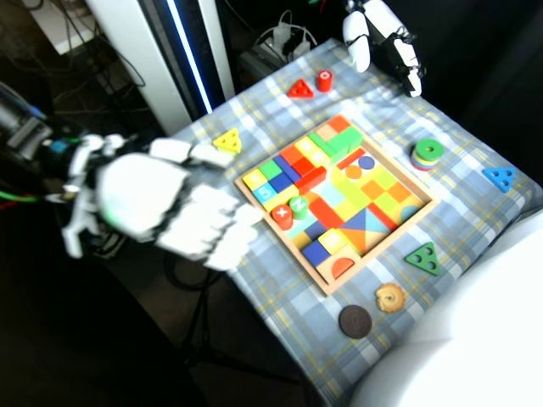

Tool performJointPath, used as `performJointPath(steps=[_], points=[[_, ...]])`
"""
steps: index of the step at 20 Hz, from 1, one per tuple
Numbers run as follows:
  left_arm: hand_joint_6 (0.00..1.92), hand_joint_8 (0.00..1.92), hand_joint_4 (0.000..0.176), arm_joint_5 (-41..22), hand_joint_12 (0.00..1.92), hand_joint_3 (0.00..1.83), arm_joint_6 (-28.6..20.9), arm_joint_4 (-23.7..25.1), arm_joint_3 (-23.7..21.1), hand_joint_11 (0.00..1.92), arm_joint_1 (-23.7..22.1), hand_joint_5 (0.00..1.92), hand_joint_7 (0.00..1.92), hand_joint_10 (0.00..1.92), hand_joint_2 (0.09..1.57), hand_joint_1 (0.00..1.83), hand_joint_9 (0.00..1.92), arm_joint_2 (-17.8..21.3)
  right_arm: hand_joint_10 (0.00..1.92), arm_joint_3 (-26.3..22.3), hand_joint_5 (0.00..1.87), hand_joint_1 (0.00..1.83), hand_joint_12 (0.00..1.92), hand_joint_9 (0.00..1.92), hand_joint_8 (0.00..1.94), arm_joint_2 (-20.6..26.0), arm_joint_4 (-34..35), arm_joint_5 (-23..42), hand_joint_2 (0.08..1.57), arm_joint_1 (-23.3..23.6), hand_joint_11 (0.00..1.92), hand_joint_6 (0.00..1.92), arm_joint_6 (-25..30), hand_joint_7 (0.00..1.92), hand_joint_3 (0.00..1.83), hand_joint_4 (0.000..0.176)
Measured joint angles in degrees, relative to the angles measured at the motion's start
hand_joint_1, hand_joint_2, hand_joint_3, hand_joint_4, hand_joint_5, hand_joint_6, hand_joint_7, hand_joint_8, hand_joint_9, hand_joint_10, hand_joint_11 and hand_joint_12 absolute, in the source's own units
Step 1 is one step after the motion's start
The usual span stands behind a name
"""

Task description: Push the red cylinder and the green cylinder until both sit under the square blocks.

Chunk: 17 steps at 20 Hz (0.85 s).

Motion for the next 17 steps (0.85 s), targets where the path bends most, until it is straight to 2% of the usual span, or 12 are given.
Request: performJointPath(steps=[1, 2, 4, 6, 7, 9, 11, 14, 17], points=[[0.0, 0.0, 0.044, 0.0, 0.03, 0.0, -0.02, 0.44, 0.0, 0.34, 0.0, 0.14, 0.33, 0.01, 1.3, 0.0, 0.38, 0.0, 0.02, -0.66, 0.62, 0.41, 0.14, 0.93, 0.01, -1.53, 2.58, 3.96, 1.35, -3.04, 0.85, 0.0, 2.8, 0.86, 0.01, 0.0], [0.0, 0.0, 0.044, -0.04, 0.03, 0.0, 0.0, 0.17, 0.0, 0.34, 0.0, 0.14, 0.33, 0.01, 1.3, 0.0, 0.38, 0.0, 0.02, -0.85, 0.62, 0.41, 0.14, 0.93, 0.01, -2.51, 3.93, 5.07, 1.35, -3.8, 0.85, 0.0, 3.89, 0.86, 0.01, 0.0], [0.0, 0.0, 0.049, -0.02, 0.03, 0.0, 0.0, 0.0, 0.0, 0.34, -0.07, 0.14, 0.32, 0.0, 1.3, 0.0, 0.36, 0.0, 0.02, -1.25, 0.63, 0.47, 0.14, 0.95, 0.01, -5.42, 7.13, 7.39, 1.36, -4.28, 0.86, 0.0, 6.34, 0.87, 0.01, 0.0], [0.0, 0.0, 0.053, -0.02, 0.03, 0.0, -0.02, 0.37, 0.0, 0.34, -0.11, 0.13, 0.32, 0.01, 1.29, 0.0, 0.37, 0.0, 0.01, -1.25, 0.64, 0.44, 0.14, 0.98, 0.01, -7.1, 8.11, 8.85, 1.4, -4.35, 0.89, 0.0, 6.97, 0.91, 0.01, 0.0], [0.0, 0.01, 0.046, -0.17, 0.03, 0.0, 0.0, 0.22, 0.0, 0.33, -0.11, 0.13, 0.32, 0.01, 1.3, 0.0, 0.38, 0.0, 0.01, -1.25, 0.64, 0.45, 0.14, 0.99, 0.01, -7.76, 8.55, 9.29, 1.42, -4.35, 0.91, 0.0, 7.02, 0.92, 0.0, 0.0], [0.0, 0.0, 0.057, -0.11, 0.04, 0.0, -0.02, -0.11, 0.0, 0.36, -0.11, 0.13, 0.32, 0.0, 1.3, 0.0, 0.37, 0.0, 0.01, -1.18, 0.68, 0.49, 0.11, 1.01, 0.01, -9.6, 10.27, 9.25, 1.42, -4.35, 0.91, 0.01, 7.15, 0.94, 0.0, 0.0], [0.0, 0.0, 0.055, -0.09, 0.04, 0.0, -0.02, 0.07, 0.0, 0.36, -0.11, 0.14, 0.33, 0.0, 1.3, 0.0, 0.37, -0.02, 0.0, -1.18, 0.72, 0.53, 0.09, 1.0, 0.0, -10.16, 10.86, 9.22, 1.42, -4.35, 0.9, 0.01, 7.43, 0.96, 0.0, 0.0], [0.0, 0.0, 0.073, -0.07, 0.04, 0.0, 0.0, -0.02, 0.0, 0.37, -0.11, 0.13, 0.31, 0.0, 1.28, 0.0, 0.36, -0.07, 0.0, -0.7, 0.72, 0.5, 0.09, 1.0, 0.0, -11.15, 11.28, 9.35, 1.44, -4.35, 0.92, 0.0, 7.8, 0.95, 0.01, 0.0], [0.0, 0.0, 0.072, -0.04, 0.03, 0.0, -0.02, 0.0, 0.0, 0.36, -0.11, 0.14, 0.32, 0.01, 1.28, 0.0, 0.38, -0.07, 0.0, -0.7, 0.73, 0.49, 0.08, 1.0, 0.0, -11.34, 11.41, 9.33, 1.43, -4.35, 0.91, 0.0, 7.87, 0.96, 0.0, 0.0]])
